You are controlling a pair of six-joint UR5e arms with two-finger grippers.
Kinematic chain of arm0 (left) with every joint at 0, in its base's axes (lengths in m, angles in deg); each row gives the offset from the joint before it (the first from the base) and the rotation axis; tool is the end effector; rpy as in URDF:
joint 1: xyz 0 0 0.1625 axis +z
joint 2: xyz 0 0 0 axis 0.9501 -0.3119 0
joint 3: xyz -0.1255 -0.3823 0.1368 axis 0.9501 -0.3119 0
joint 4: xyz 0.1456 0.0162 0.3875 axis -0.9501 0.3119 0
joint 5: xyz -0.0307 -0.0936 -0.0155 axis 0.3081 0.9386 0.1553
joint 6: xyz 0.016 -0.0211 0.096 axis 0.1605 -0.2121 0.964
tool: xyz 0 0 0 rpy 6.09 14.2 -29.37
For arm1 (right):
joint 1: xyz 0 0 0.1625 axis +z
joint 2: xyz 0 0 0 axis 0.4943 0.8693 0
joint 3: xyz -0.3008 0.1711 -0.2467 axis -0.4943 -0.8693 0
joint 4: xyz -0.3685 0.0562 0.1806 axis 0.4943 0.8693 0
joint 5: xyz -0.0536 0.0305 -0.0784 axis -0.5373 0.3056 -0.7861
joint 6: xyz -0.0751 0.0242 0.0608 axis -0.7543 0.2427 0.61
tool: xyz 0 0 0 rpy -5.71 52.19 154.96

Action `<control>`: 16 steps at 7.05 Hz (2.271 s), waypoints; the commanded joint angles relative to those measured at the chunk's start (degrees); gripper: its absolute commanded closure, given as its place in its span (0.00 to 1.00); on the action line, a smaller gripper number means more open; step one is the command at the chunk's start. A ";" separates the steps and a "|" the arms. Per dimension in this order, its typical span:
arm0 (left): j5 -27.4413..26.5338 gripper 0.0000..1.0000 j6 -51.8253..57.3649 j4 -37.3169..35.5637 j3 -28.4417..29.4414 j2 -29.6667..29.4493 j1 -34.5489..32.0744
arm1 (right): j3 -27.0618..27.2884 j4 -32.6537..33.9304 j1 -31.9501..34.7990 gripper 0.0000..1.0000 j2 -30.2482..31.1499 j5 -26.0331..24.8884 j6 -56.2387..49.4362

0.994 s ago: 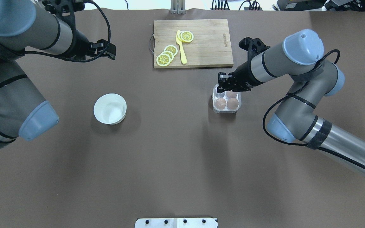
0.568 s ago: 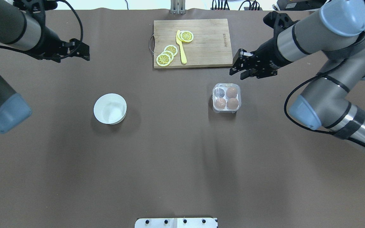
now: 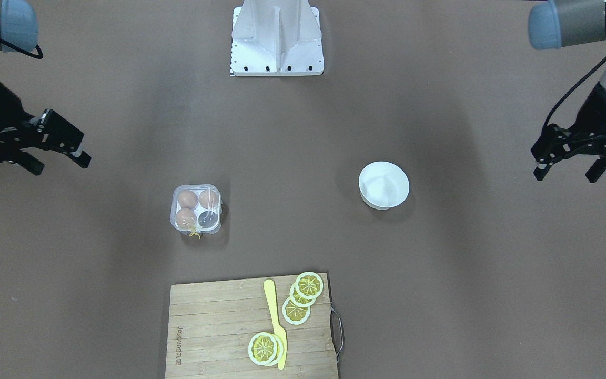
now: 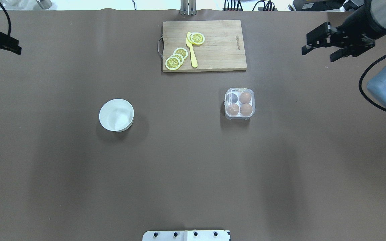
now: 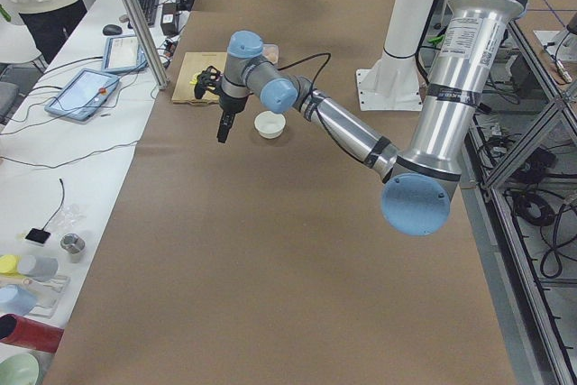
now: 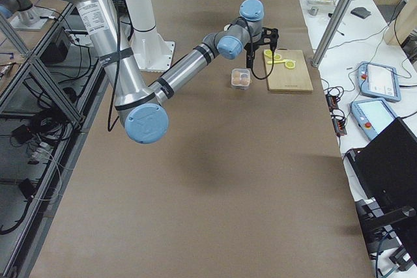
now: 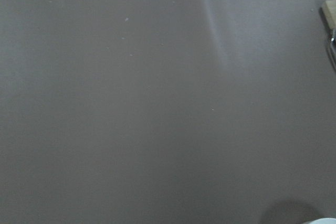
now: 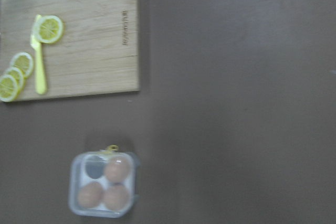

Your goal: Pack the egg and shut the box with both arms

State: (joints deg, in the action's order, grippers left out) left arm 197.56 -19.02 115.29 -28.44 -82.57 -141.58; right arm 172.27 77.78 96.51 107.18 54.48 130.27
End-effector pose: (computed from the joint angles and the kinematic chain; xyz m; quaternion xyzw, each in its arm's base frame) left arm 0.1140 -0.5495 0.3914 0.1691 0.3576 -0.0104 0.9184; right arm -0.1645 -0.5447 0.3179 0.0612 -0.4720 0.0244 0.8792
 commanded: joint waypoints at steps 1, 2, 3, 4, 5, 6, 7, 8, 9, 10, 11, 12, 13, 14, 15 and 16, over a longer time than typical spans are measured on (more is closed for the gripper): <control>1.27 0.02 11.62 -0.15 3.09 4.83 -7.82 | -0.56 15.62 7.79 0.00 5.89 -4.34 -33.89; 1.27 0.02 12.89 -1.10 3.37 5.98 -10.20 | -1.61 20.82 11.04 0.00 7.57 -6.47 -43.37; 1.36 0.02 12.99 -2.94 3.46 6.60 -11.44 | -3.44 21.49 14.47 0.00 9.93 -5.71 -47.46; 1.27 0.02 13.34 -0.78 4.15 10.44 -11.98 | -3.72 21.32 15.89 0.00 13.61 -5.61 -50.29; 0.84 0.02 13.25 3.59 4.94 13.34 -11.90 | -3.64 21.14 17.91 0.00 16.52 -4.13 -51.62; 0.75 0.02 13.08 7.98 7.13 14.59 -11.90 | -3.64 21.05 19.58 0.00 18.64 -1.33 -51.72; 0.83 0.02 13.34 7.94 9.41 14.43 -11.72 | -3.55 21.14 20.82 0.00 19.27 -1.05 -51.72; 1.18 0.02 13.34 7.77 12.13 13.56 -11.72 | -3.64 21.14 21.44 0.00 19.62 -0.96 -51.72; 1.97 0.02 13.34 7.33 13.29 13.12 -12.07 | -3.81 21.05 21.45 0.00 20.49 -0.52 -51.29; 8.33 0.02 13.43 4.02 13.48 12.76 -13.73 | -3.99 21.05 21.45 0.00 20.59 0.09 -50.85; 14.83 0.02 17.78 2.68 13.82 12.76 -16.61 | -5.12 20.97 21.45 0.00 20.50 0.45 -50.84; 15.85 0.02 21.91 0.67 14.00 13.02 -18.56 | -7.65 18.18 21.53 0.00 20.24 1.32 -50.76; 16.12 0.02 22.91 -0.49 14.00 13.28 -20.49 | -10.90 13.89 21.62 0.00 20.07 2.03 -50.67; 18.04 0.02 23.09 -0.58 14.00 13.72 -21.73 | -11.80 13.50 21.62 0.00 19.89 4.21 -50.49; 18.15 0.02 23.10 -0.59 14.00 13.99 -21.74 | -11.72 13.49 21.71 0.00 19.80 4.67 -50.06; 17.80 0.02 23.10 -0.50 14.09 13.99 -21.83 | -11.38 13.41 21.80 0.00 19.71 4.67 -49.62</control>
State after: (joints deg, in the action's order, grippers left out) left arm 215.30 3.94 114.81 -14.42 -68.75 -163.07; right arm 160.86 91.51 118.21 127.03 58.67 80.12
